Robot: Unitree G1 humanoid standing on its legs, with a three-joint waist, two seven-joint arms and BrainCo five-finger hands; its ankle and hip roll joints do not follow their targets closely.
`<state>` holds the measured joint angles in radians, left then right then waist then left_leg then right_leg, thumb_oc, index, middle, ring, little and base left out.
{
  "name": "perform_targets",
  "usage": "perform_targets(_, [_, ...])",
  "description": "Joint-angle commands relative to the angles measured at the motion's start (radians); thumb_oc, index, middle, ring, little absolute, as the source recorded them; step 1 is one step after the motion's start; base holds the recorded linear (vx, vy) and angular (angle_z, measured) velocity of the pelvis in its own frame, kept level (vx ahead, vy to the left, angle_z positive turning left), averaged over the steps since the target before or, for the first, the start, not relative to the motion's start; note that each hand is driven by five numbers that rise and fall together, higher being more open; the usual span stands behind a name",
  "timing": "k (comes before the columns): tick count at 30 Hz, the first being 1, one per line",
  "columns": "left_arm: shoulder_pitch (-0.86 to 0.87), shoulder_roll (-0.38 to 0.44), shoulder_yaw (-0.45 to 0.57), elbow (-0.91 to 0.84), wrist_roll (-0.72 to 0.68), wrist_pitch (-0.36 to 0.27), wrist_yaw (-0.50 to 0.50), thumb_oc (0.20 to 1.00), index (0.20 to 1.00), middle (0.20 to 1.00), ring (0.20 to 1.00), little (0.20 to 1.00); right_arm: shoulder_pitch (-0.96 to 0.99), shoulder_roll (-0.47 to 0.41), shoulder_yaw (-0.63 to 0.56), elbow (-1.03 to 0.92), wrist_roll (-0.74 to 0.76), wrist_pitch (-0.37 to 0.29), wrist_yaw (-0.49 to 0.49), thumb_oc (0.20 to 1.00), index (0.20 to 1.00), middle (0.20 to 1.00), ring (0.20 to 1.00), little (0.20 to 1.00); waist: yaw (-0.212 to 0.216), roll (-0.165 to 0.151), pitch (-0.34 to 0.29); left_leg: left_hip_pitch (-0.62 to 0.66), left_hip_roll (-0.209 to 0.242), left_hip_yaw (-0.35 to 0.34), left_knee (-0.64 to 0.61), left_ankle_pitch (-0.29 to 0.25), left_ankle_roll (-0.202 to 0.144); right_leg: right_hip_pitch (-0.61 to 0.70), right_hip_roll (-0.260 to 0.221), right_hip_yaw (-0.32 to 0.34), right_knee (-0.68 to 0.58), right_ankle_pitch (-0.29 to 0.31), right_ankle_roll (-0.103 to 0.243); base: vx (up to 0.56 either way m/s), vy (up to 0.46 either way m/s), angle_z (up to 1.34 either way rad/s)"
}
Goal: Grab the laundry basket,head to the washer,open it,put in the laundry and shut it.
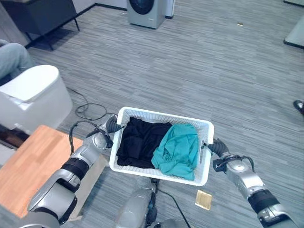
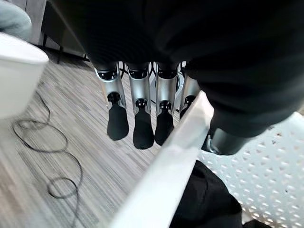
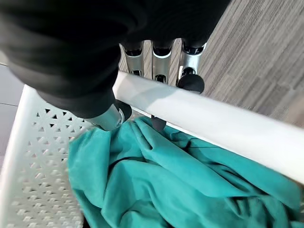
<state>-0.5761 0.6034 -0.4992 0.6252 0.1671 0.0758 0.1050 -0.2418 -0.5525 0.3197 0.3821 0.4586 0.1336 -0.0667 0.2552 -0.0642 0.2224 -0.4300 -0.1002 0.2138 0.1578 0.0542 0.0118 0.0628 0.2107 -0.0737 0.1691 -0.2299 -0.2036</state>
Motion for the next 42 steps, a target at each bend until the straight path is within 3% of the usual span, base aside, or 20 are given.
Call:
perform_targets(1, [-0.096, 0.06, 0.073, -0.054, 0.016, -0.033, 0.064, 0.2, 0.2, 0.2, 0.2, 0.2, -0.021, 0.052, -0.067, -0.096, 0.029, -0.096, 0.052, 0.2, 0.2, 0.2, 0.2, 0.2, 0.004, -0.114, -0.098, 0.124, -0.059, -0.087, -0.025, -0.006, 0.073, 0.119, -0.107, 0.08, 0.109, 0.204, 0.359, 0.28, 0.001, -0.48])
perform_targets(2, [-0.095, 0.062, 0.074, -0.055, 0.016, -0.033, 0.063, 0.2, 0.2, 0.2, 0.2, 0.2, -0.022, 0.053, -0.066, -0.096, 0.029, -0.096, 0.052, 0.2, 0.2, 0.2, 0.2, 0.2, 0.008, -0.112, -0.102, 0.12, -0.051, -0.084, -0.027, -0.001, 0.071, 0.113, -0.102, 0.086, 0.108, 0.211, 0.358, 0.41, 0.025, -0.4])
perform_targets(3, [-0.061, 0.066, 0.095, -0.068, 0.018, -0.031, 0.061, 0.2, 0.2, 0.2, 0.2, 0.2, -0.034, 0.067, -0.063, -0.097, 0.0, -0.08, 0.063, 0.2, 0.2, 0.2, 0.2, 0.2, -0.009, -0.093, -0.096, 0.177, -0.026, -0.076, -0.025, -0.042, 0.084, 0.043, -0.134, 0.041, 0.299, 0.293, 0.462, 0.41, 0.009, -0.71])
perform_targets(5, [-0.032, 0.06, 0.115, -0.079, 0.016, -0.025, 0.065, 0.2, 0.2, 0.2, 0.2, 0.2, -0.039, 0.07, -0.064, -0.104, -0.029, -0.068, 0.073, 0.2, 0.2, 0.2, 0.2, 0.2, -0.044, -0.051, -0.098, 0.234, 0.017, -0.076, -0.03, -0.064, 0.092, -0.024, -0.154, -0.013, 0.455, 0.345, 0.465, 0.55, 0.088, -0.1])
perform_targets(7, [-0.022, 0.054, 0.129, -0.08, 0.0, -0.019, 0.067, 0.2, 0.2, 0.2, 0.2, 0.2, -0.039, 0.072, -0.07, -0.105, -0.043, -0.067, 0.077, 0.2, 0.2, 0.2, 0.2, 0.2, -0.074, -0.02, -0.09, 0.306, 0.03, -0.09, -0.055, -0.078, 0.101, -0.106, -0.187, -0.044, 0.542, 0.31, 0.458, 0.43, 0.132, 0.28])
perform_targets(9, [-0.024, 0.045, 0.132, -0.078, -0.013, -0.015, 0.07, 0.2, 0.2, 0.2, 0.2, 0.2, -0.031, 0.062, -0.08, -0.109, -0.043, -0.065, 0.074, 0.2, 0.2, 0.2, 0.2, 0.2, -0.109, 0.005, -0.085, 0.372, 0.037, -0.135, -0.081, -0.088, 0.087, -0.19, -0.226, -0.059, 0.479, 0.243, 0.4, 0.44, 0.008, 0.22])
perform_targets(11, [-0.056, 0.037, 0.121, -0.066, -0.022, -0.02, 0.068, 0.2, 0.2, 0.2, 0.2, 0.2, 0.002, 0.022, -0.112, -0.125, -0.033, -0.063, 0.068, 0.2, 0.2, 0.2, 0.2, 0.2, -0.174, 0.014, -0.089, 0.448, 0.029, -0.208, -0.086, -0.134, 0.061, -0.283, -0.24, 0.012, 0.261, 0.175, 0.338, 0.54, -0.099, 0.34])
perform_targets(12, [-0.057, 0.036, 0.119, -0.064, -0.023, -0.02, 0.068, 0.2, 0.2, 0.2, 0.2, 0.2, 0.005, 0.021, -0.113, -0.127, -0.032, -0.062, 0.068, 0.2, 0.2, 0.2, 0.2, 0.2, -0.179, 0.018, -0.088, 0.453, 0.032, -0.216, -0.085, -0.14, 0.061, -0.27, -0.238, 0.004, 0.25, 0.172, 0.338, 0.53, -0.19, 0.98])
perform_targets(14, [-0.103, 0.014, 0.104, -0.033, -0.027, -0.018, 0.078, 0.2, 0.2, 0.2, 0.2, 0.2, 0.023, -0.023, -0.129, -0.148, -0.02, -0.061, 0.069, 0.2, 0.2, 0.2, 0.2, 0.2, -0.233, 0.013, -0.08, 0.547, 0.033, -0.282, -0.08, -0.224, 0.031, -0.365, -0.298, 0.07, -0.044, 0.269, 0.363, 0.58, -0.198, 1.08])
perform_targets(20, [-0.139, 0.003, 0.076, 0.013, -0.005, -0.016, 0.078, 0.2, 0.2, 0.2, 0.2, 0.2, 0.029, -0.042, -0.127, -0.161, -0.027, -0.047, 0.082, 0.2, 0.2, 0.2, 0.2, 0.2, -0.281, 0.023, -0.104, 0.703, 0.081, -0.325, -0.076, -0.299, -0.008, -0.385, -0.317, -0.021, -0.166, 0.357, 0.396, 0.51, -0.187, 0.7])
perform_targets(21, [-0.146, -0.005, 0.066, 0.032, -0.006, -0.016, 0.077, 0.2, 0.2, 0.2, 0.2, 0.2, 0.032, -0.05, -0.125, -0.161, -0.027, -0.037, 0.089, 0.2, 0.2, 0.2, 0.2, 0.2, -0.296, 0.016, -0.133, 0.712, 0.108, -0.328, -0.009, -0.238, -0.039, -0.348, -0.304, -0.011, -0.115, 0.396, 0.374, 0.51, -0.279, 0.64])
perform_targets(22, [-0.145, -0.005, 0.066, 0.032, -0.006, -0.016, 0.077, 0.2, 0.2, 0.2, 0.2, 0.2, 0.033, -0.05, -0.124, -0.161, -0.027, -0.037, 0.089, 0.2, 0.2, 0.2, 0.2, 0.2, -0.296, 0.025, -0.135, 0.715, 0.117, -0.327, -0.006, -0.247, -0.038, -0.345, -0.296, -0.014, -0.114, 0.389, 0.375, 0.52, -0.316, 0.5])
perform_targets(25, [-0.159, 0.005, 0.052, 0.028, -0.038, -0.004, 0.077, 0.2, 0.2, 0.2, 0.2, 0.2, 0.03, -0.079, -0.132, -0.163, 0.002, -0.04, 0.064, 0.2, 0.2, 0.2, 0.2, 0.2, -0.3, 0.003, -0.14, 0.548, 0.229, -0.258, 0.413, 0.013, -0.058, -0.259, -0.269, -0.027, -0.066, 0.346, 0.298, 0.4, -0.444, 0.17])
perform_targets(26, [-0.16, 0.024, 0.063, -0.001, -0.046, 0.004, 0.074, 0.2, 0.2, 0.2, 0.2, 0.2, 0.017, -0.064, -0.118, -0.17, 0.011, -0.048, 0.045, 0.2, 0.2, 0.2, 0.2, 0.2, -0.255, -0.005, -0.124, 0.437, 0.273, -0.238, 0.666, 0.024, -0.037, -0.193, -0.228, -0.049, -0.063, 0.297, 0.24, 0.36, -0.493, 0.39])
perform_targets(29, [-0.159, 0.013, 0.066, -0.024, -0.051, 0.005, 0.077, 0.2, 0.2, 0.2, 0.2, 0.2, 0.035, -0.048, -0.113, -0.181, -0.002, -0.053, 0.026, 0.2, 0.2, 0.2, 0.2, 0.2, -0.214, -0.034, -0.099, 0.292, 0.305, -0.206, 0.756, 0.01, -0.017, -0.113, -0.212, -0.058, -0.06, 0.241, 0.215, 0.42, -0.384, -0.4])
perform_targets(32, [-0.159, 0.005, 0.067, -0.032, -0.05, 0.002, 0.072, 0.2, 0.2, 0.2, 0.2, 0.2, 0.046, -0.037, -0.118, -0.184, 0.003, -0.053, 0.021, 0.2, 0.2, 0.2, 0.2, 0.2, -0.187, -0.039, -0.089, 0.194, 0.275, -0.156, 0.626, -0.031, -0.022, -0.058, -0.203, -0.059, -0.074, 0.208, 0.221, 0.34, -0.073, 0.14])
perform_targets(33, [-0.151, 0.0, 0.073, -0.033, -0.044, -0.006, 0.07, 0.2, 0.2, 0.2, 0.2, 0.2, 0.056, -0.033, -0.124, -0.194, -0.007, -0.066, 0.024, 0.2, 0.2, 0.2, 0.2, 0.2, -0.163, -0.023, -0.081, 0.147, 0.258, -0.117, 0.409, -0.043, -0.03, -0.01, -0.184, -0.058, -0.076, 0.169, 0.232, 0.43, 0.013, 0.09])
perform_targets(34, [-0.151, 0.0, 0.073, -0.033, -0.044, -0.006, 0.07, 0.2, 0.2, 0.2, 0.2, 0.2, 0.057, -0.033, -0.124, -0.194, -0.008, -0.066, 0.024, 0.2, 0.2, 0.2, 0.2, 0.2, -0.161, -0.028, -0.082, 0.154, 0.252, -0.111, 0.392, -0.031, -0.028, -0.012, -0.191, -0.056, -0.078, 0.172, 0.233, 0.44, 0.053, 0.04])
perform_targets(38, [-0.155, -0.014, 0.057, 0.006, -0.026, -0.013, 0.069, 0.2, 0.2, 0.2, 0.2, 0.2, 0.041, -0.014, -0.119, -0.159, -0.018, -0.096, 0.012, 0.2, 0.2, 0.2, 0.2, 0.2, -0.088, 0.008, -0.088, 0.113, 0.167, -0.094, -0.129, 0.075, -0.053, 0.12, -0.142, -0.037, -0.077, 0.069, 0.242, 0.51, 0.083, -0.18])
perform_targets(42, [-0.133, -0.015, 0.066, 0.011, -0.03, -0.021, 0.073, 0.2, 0.2, 0.2, 0.2, 0.2, 0.011, 0.024, -0.107, -0.132, -0.035, -0.114, 0.0, 0.2, 0.2, 0.2, 0.2, 0.2, -0.06, 0.004, -0.091, 0.095, 0.144, -0.101, -0.176, 0.096, -0.055, 0.183, -0.147, 0.01, -0.068, 0.014, 0.244, 0.48, 0.09, -0.35])
